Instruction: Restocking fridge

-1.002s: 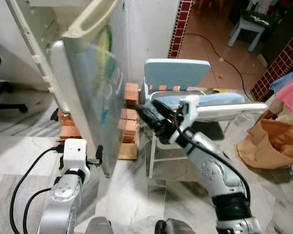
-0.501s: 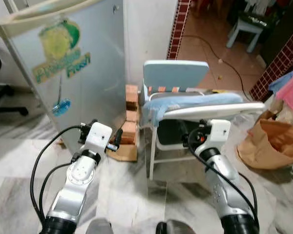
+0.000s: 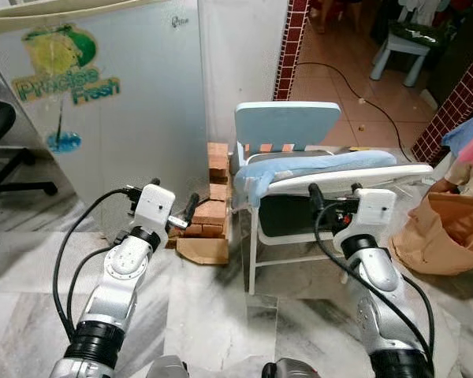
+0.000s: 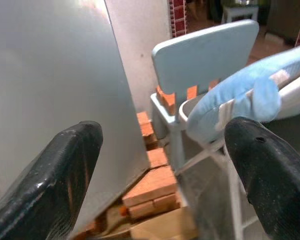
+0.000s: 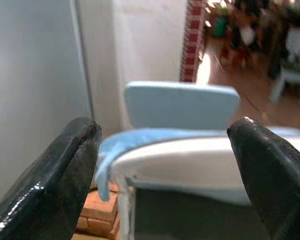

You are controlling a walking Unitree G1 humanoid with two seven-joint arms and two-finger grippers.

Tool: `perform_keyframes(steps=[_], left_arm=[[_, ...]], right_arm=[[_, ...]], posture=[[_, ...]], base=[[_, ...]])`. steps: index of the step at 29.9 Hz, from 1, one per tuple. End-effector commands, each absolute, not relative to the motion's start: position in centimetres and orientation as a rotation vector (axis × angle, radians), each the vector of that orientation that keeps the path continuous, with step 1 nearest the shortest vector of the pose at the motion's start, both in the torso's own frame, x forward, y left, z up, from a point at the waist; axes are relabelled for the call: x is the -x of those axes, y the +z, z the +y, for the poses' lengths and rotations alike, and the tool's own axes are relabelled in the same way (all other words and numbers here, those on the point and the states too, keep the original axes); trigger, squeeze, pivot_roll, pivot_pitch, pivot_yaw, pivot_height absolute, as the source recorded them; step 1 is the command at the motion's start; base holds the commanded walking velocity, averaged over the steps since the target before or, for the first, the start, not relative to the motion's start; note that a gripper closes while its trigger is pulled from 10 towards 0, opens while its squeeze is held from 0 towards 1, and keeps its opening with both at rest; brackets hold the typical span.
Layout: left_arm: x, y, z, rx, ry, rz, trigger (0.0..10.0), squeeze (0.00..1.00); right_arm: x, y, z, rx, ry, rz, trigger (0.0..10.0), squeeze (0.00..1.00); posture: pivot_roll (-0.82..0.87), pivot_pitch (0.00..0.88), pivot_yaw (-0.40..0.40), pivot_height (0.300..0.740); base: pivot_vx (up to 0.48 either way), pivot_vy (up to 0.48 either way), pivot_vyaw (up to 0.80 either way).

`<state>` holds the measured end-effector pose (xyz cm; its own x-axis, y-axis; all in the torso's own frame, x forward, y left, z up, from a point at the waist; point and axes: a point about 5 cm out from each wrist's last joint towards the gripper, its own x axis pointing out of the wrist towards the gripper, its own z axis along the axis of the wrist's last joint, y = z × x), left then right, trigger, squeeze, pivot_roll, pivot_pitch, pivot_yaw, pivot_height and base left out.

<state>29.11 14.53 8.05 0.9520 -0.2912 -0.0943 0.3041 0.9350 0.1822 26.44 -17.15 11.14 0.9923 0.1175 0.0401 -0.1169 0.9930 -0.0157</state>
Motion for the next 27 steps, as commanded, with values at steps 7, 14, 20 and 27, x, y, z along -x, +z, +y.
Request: perform_keyframes(steps=[7, 14, 20, 27], left_arm=[[-27.6, 8.6, 14.1, -0.140, -0.276, 0.017, 10.0, 0.00], [-26.9, 9.0, 13.6, -0.127, -0.305, 0.022, 10.0, 0.00], [-26.8, 9.0, 13.4, -0.119, -0.303, 0.028, 10.0, 0.00], [-26.9, 9.2, 12.7, -0.117, -0.318, 0.034, 10.0, 0.00]], right_arm=[[-25.6, 11.6, -18.3, -0.013, -0.007, -0.046, 10.0, 0.00], [-25.1, 11.2, -17.2, -0.057, -0.040, -0.015, 10.0, 0.00], [-24.5, 10.9, -16.9, -0.053, -0.026, 0.007, 10.0, 0.00], [-25.1, 10.9, -17.3, -0.051, -0.038, 0.013, 10.0, 0.00]], posture=[[-0.04, 0.028, -0.004, 0.740], [-0.04, 0.072, -0.008, 0.740], [-0.05, 0.070, -0.015, 0.740], [-0.05, 0.064, -0.016, 0.740]], base=[[0.000, 0.000, 0.00], [0.000, 0.000, -0.11], [0.000, 0.000, -0.80], [0.000, 0.120, -0.80]])
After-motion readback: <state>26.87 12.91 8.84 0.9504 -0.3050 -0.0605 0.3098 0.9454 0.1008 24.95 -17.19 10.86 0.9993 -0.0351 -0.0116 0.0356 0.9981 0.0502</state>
